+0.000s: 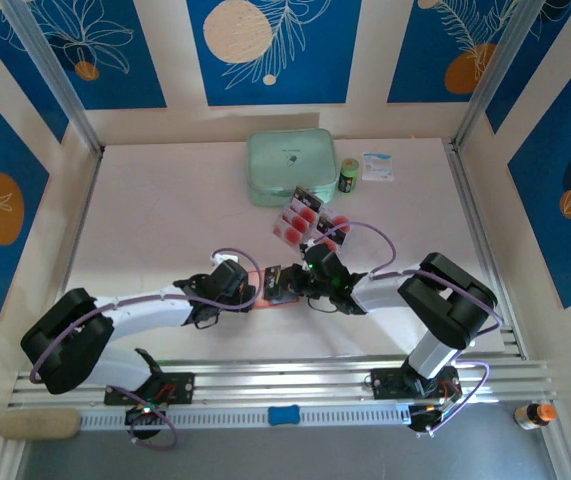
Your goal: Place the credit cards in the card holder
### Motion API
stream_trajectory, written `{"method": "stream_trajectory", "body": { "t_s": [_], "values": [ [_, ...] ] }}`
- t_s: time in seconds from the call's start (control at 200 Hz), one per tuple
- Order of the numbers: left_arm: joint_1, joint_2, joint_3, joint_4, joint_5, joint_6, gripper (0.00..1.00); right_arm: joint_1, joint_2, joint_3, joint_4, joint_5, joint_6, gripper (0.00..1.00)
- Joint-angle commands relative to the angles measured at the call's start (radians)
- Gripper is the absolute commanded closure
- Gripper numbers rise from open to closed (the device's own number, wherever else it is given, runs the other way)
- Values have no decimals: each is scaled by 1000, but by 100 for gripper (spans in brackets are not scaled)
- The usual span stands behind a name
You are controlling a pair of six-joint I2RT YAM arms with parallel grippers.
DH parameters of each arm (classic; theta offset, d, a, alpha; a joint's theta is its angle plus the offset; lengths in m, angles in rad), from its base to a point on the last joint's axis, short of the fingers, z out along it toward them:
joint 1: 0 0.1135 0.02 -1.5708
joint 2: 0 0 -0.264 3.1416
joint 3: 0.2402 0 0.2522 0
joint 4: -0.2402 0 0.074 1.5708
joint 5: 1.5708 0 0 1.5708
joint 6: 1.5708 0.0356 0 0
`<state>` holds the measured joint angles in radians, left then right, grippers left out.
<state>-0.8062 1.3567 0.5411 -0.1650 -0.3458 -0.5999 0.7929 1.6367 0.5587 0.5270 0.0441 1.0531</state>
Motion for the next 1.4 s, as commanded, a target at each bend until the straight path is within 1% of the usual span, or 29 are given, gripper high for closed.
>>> {"method": "stream_trajectory", "body": {
  "t_s": [0.0, 0.3, 0.595, 1.395],
  "values": [
    [-3, 9, -10, -7, -18, 1, 3, 9, 17, -16, -8, -21, 10, 100],
    [-3, 11, -8, -4, -15, 2, 3, 12, 17, -20, -33, -26, 21, 100],
    [-4, 14, -8, -2, -18, 3, 3, 12, 12, -2, -92, -27, 21, 100],
    [-2, 20, -15, 10, -16, 4, 3, 9, 75, 38, -147, -81, 40, 100]
  ]
}}
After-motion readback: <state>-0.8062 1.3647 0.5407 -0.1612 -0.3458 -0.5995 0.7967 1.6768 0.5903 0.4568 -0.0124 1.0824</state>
